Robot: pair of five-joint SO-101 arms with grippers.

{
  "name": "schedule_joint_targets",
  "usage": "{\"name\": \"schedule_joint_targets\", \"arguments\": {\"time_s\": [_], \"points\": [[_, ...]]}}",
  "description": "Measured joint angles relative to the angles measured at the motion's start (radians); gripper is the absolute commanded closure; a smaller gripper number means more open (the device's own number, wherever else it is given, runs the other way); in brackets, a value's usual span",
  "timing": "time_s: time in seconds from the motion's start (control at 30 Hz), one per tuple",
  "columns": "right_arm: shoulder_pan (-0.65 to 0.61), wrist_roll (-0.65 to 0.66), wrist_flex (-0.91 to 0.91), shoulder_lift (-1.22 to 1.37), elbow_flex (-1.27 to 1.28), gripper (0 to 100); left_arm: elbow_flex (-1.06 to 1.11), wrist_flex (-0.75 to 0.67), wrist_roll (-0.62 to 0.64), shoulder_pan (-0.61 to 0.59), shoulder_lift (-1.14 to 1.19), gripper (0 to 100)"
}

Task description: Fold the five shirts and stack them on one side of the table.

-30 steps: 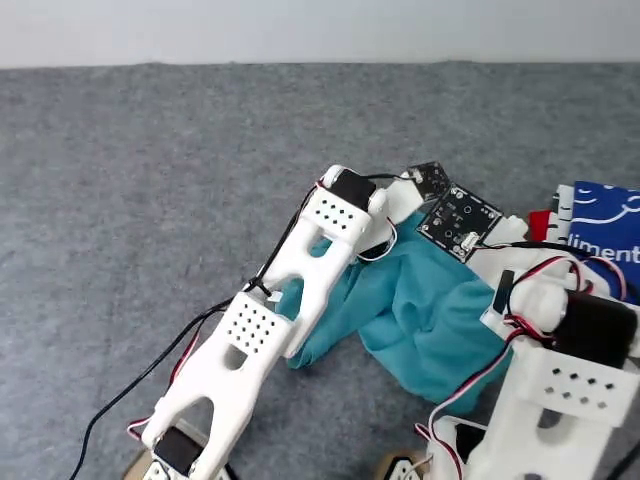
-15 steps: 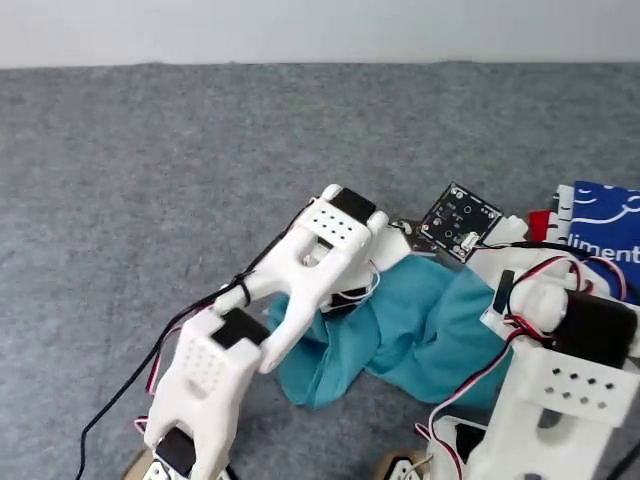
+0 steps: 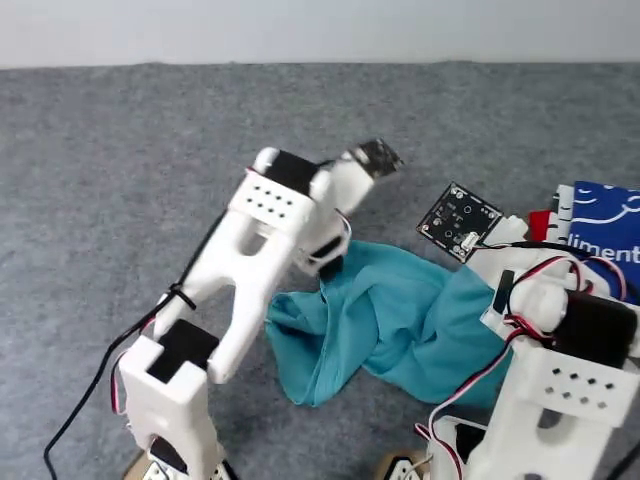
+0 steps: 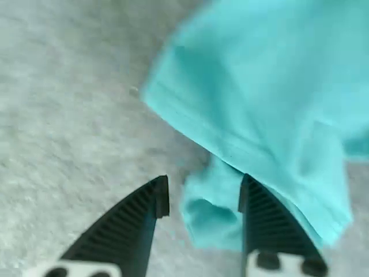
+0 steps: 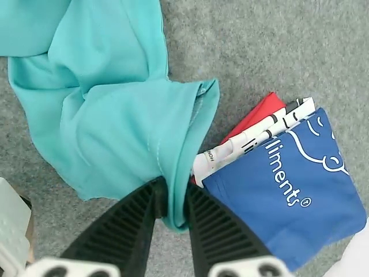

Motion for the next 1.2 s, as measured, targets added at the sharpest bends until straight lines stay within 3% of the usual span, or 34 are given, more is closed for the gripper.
{"name": "schedule_joint_targets", "arguments": {"time_s": [0.23, 0.47, 0.7, 0.9, 1.2], "points": [[0.0, -0.046, 0.0, 0.0, 0.0, 98.9, 0.0, -0.224, 0.083, -0.017, 0.121, 79], [0.0, -0.051, 0.0, 0.0, 0.0, 98.9, -0.121, -0.253, 0.089, -0.017, 0.347, 79], [0.0, -0.051, 0.0, 0.0, 0.0, 98.9, -0.474, -0.081, 0.089, -0.017, 0.618, 80], [0.0, -0.066, 0.0, 0.0, 0.0, 98.9, -0.836, 0.114, 0.021, 0.023, 0.825, 98], [0.0, -0.143, 0.0, 0.0, 0.0, 98.9, -0.911, 0.129, -0.002, 0.057, 0.838, 99]]}}
